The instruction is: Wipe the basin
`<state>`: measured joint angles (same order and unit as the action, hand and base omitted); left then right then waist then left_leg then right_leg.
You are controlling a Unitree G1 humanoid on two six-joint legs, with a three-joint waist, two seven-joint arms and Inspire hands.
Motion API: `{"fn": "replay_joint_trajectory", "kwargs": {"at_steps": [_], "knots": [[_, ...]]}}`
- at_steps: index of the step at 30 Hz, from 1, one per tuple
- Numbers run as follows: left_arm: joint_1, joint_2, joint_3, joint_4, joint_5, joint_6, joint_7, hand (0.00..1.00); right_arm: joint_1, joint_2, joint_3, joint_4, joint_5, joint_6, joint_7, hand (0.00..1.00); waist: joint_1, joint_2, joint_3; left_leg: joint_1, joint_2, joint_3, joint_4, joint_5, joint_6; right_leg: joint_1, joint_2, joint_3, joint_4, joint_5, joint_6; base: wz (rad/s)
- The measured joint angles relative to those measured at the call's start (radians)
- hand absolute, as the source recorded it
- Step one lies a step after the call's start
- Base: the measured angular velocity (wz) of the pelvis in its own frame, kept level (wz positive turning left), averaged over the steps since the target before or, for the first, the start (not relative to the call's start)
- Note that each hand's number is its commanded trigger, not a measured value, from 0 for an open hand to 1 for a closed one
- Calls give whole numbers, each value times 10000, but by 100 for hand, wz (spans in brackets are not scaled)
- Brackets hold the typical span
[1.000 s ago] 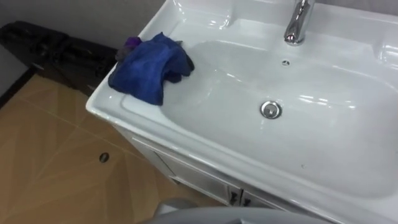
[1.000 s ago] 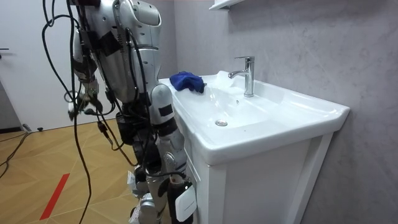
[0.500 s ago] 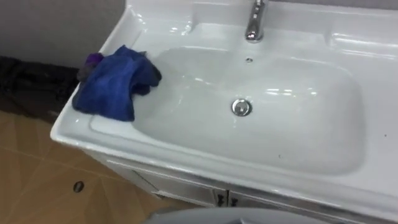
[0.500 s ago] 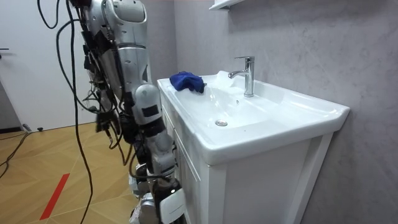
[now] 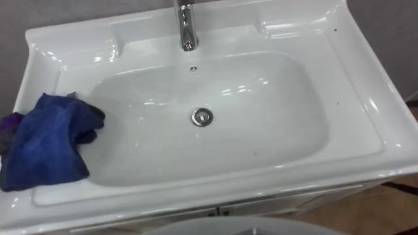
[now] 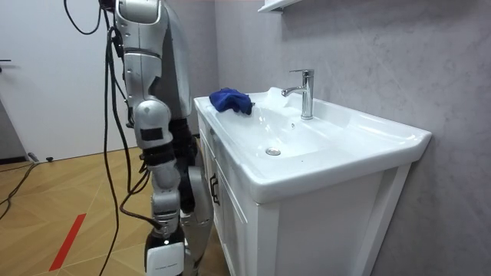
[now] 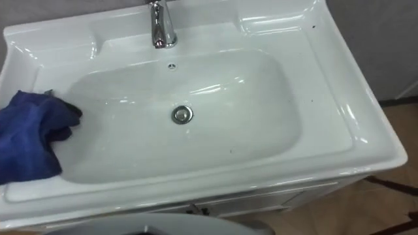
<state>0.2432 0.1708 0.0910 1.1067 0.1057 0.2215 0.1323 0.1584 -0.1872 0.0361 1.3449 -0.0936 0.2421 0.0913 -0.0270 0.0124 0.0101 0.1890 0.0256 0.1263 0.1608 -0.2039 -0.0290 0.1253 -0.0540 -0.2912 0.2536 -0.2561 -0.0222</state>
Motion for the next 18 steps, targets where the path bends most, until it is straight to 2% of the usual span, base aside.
{"fn": "replay_joint_trajectory", "kwargs": {"at_steps": [3,6,9,12,18], "knots": [[-64,-2,-49,48,337,118,-128,0,29,11,0,50,114,23,76,0,-38,2,-2,39,11,153,7,-31,20,-50,43,230,4,39,22,-17],[-96,-80,-185,54,856,272,-200,0,36,29,4,55,94,218,163,0,-35,-2,-4,82,5,312,15,-59,47,-101,62,427,-75,47,39,-10],[-127,-126,-209,60,989,432,-329,0,34,45,12,26,95,224,231,0,-14,-8,-10,105,3,376,15,-60,49,-136,83,542,-127,103,69,-9],[-124,-148,-397,55,1062,640,-366,0,-33,65,99,-199,77,411,231,0,-7,-21,-22,42,4,377,31,-60,50,-268,104,690,-108,168,68,-14],[-378,-235,-557,55,1438,714,-372,0,-238,201,102,-282,-44,428,221,0,-57,-123,-72,-126,1,378,47,-59,51,-421,100,693,-119,248,74,-1]]}}
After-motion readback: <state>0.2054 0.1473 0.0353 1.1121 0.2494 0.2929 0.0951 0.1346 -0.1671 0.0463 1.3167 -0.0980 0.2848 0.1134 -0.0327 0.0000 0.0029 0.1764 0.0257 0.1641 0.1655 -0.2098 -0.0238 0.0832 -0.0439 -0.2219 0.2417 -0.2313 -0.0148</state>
